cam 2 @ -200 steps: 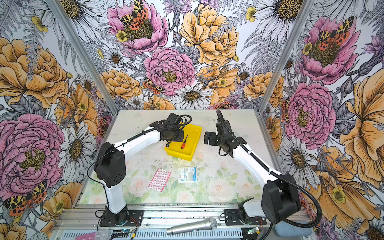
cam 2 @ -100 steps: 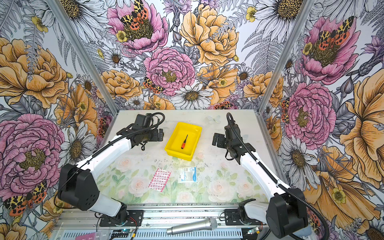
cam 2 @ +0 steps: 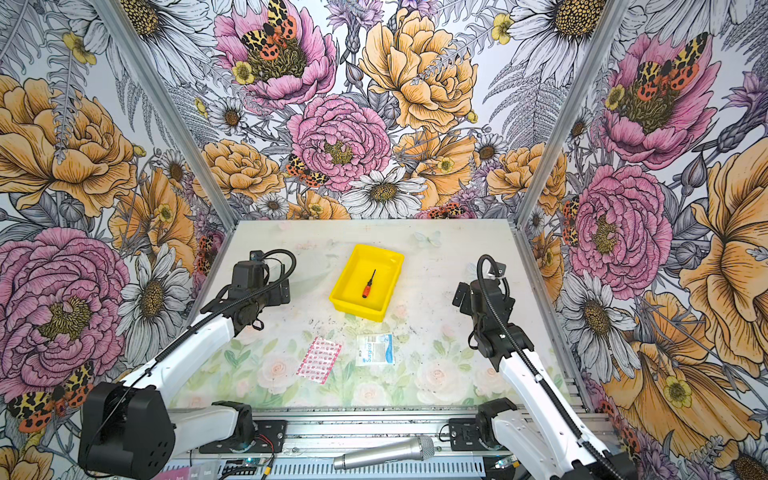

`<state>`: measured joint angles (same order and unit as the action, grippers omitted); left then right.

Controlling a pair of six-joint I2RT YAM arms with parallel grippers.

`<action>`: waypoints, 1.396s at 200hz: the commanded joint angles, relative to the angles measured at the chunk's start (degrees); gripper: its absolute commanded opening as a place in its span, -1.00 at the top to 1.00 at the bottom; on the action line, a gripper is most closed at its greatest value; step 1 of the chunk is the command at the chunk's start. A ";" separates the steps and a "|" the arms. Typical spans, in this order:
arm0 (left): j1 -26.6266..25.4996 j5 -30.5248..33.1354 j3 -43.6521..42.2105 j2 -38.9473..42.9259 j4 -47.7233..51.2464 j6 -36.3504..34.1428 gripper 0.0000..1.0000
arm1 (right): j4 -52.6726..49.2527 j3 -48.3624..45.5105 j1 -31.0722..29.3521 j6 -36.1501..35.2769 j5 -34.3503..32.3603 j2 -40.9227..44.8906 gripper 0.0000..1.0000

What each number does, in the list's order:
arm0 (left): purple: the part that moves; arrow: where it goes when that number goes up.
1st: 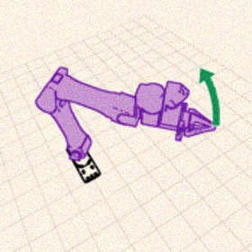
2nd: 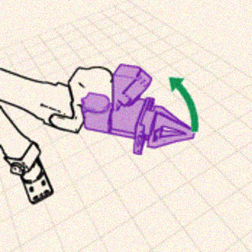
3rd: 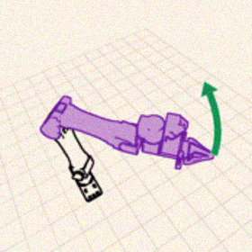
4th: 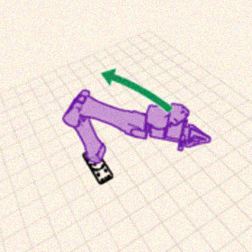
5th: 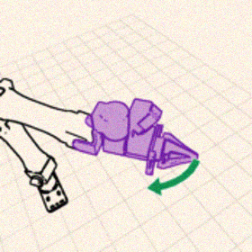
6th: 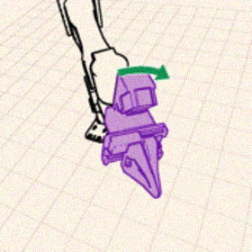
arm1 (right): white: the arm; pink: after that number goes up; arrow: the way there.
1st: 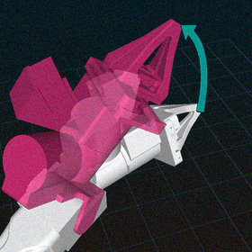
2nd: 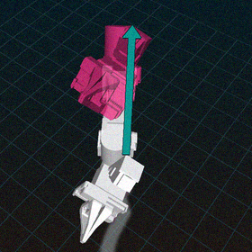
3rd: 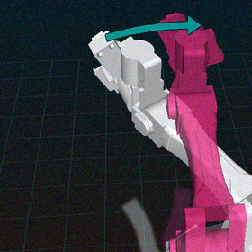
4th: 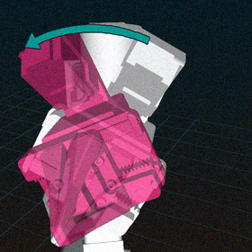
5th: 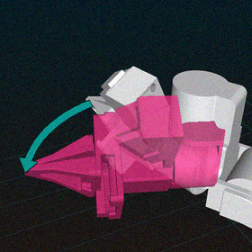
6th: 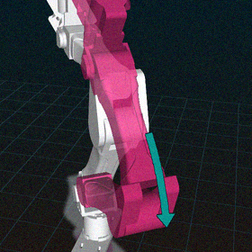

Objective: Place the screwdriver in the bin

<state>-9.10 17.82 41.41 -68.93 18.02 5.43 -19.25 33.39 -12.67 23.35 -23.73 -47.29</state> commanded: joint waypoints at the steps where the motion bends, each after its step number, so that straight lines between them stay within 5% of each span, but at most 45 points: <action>1: 1.09 8.14 -4.92 3.08 -10.74 -1.91 -0.97 | 8.36 -6.39 0.44 -7.93 -5.40 4.48 -0.99; 74: 4.98 -3.59 -20.73 5.74 -34.82 -3.74 -0.97 | 24.88 -19.21 2.11 -17.15 -0.15 2.62 -0.99; 141: 7.85 -7.05 -20.00 -0.43 -45.03 -4.31 -0.97 | 40.90 -18.76 7.49 -21.33 9.61 -8.77 -0.99; 204: 9.10 -8.75 -21.88 -3.14 -55.09 -3.92 -0.97 | 43.53 -16.29 9.67 -20.02 12.28 -14.76 -0.99; 279: 9.54 -10.78 -21.48 -7.36 -61.75 -4.58 -0.97 | 63.52 -13.08 12.92 -18.43 16.77 -30.83 -0.99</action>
<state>-0.16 9.26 20.56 -74.43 -38.54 1.50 34.33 17.43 -0.75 3.55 -9.69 -74.04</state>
